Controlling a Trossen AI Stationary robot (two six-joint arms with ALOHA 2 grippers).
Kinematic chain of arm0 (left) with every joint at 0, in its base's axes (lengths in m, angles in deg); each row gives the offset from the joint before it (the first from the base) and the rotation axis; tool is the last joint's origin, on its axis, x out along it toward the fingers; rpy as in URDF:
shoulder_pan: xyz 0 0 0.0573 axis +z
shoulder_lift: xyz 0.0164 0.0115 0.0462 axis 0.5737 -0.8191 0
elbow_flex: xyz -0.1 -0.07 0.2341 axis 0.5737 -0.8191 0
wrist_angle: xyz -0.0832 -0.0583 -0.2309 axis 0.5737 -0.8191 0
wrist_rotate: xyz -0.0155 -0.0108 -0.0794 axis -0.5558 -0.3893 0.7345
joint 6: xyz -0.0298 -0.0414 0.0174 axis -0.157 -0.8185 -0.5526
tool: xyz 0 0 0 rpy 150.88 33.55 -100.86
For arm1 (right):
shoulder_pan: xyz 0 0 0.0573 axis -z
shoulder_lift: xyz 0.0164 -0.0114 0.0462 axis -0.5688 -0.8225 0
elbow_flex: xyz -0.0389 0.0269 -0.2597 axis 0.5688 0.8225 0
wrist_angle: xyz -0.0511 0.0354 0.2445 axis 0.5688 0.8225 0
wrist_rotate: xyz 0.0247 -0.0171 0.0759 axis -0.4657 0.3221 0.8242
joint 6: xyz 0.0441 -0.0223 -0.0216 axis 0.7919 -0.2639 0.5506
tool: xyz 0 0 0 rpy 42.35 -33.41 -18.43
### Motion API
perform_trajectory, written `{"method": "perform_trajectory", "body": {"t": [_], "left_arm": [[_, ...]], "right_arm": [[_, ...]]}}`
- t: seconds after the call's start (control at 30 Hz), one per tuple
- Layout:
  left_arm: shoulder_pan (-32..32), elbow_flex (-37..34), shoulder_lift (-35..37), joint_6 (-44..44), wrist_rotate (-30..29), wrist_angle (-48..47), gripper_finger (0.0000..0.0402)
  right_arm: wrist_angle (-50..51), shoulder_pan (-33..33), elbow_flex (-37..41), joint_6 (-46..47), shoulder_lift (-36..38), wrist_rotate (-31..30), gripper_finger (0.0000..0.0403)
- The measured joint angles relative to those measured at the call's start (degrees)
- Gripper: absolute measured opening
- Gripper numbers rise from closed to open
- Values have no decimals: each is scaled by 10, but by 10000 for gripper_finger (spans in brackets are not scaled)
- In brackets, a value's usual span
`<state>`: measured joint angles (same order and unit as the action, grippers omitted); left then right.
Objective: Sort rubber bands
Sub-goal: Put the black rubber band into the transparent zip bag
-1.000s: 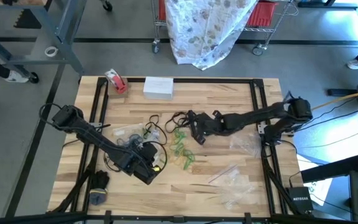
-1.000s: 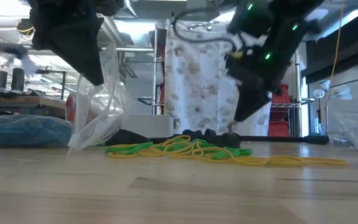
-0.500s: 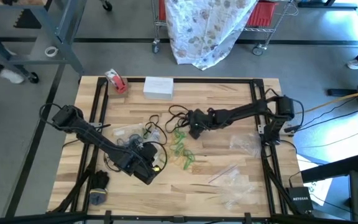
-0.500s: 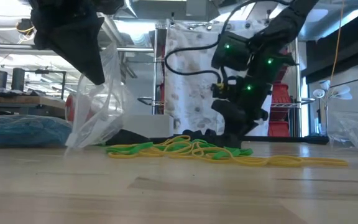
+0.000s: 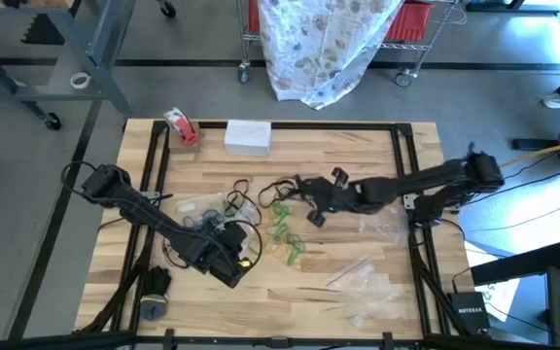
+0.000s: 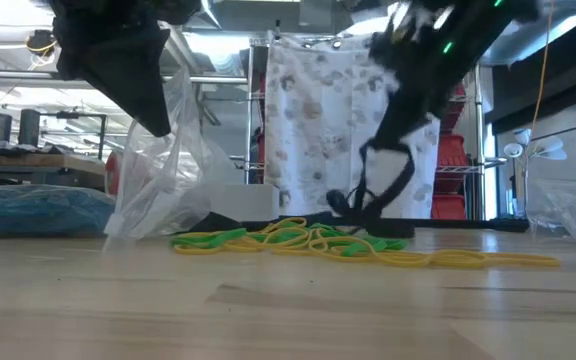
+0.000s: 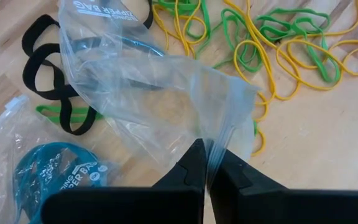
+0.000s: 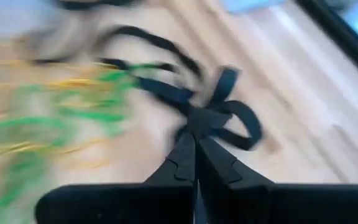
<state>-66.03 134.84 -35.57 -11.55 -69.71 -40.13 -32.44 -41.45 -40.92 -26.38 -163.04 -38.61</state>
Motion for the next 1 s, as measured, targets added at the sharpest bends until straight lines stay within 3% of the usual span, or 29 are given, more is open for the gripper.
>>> {"method": "perform_trajectory", "body": {"t": [0.27,0.5,0.6,0.77,0.87,1.0], "left_arm": [[0,0,0,-1,0,1,1],[1,0,0,12,0,26,1],[1,0,0,16,0,31,1],[4,0,0,18,1,29,1],[4,0,0,18,1,29,1],[0,0,0,17,1,28,1]], "right_arm": [[-18,-112,0,43,31,112,2],[-95,-158,0,4,-6,52,5],[-205,-157,0,-71,-15,24,5],[-344,-153,-1,-198,-24,-83,5],[-325,-143,-1,-203,-24,-83,5],[-179,-141,-1,-106,-24,-11,5]]}}
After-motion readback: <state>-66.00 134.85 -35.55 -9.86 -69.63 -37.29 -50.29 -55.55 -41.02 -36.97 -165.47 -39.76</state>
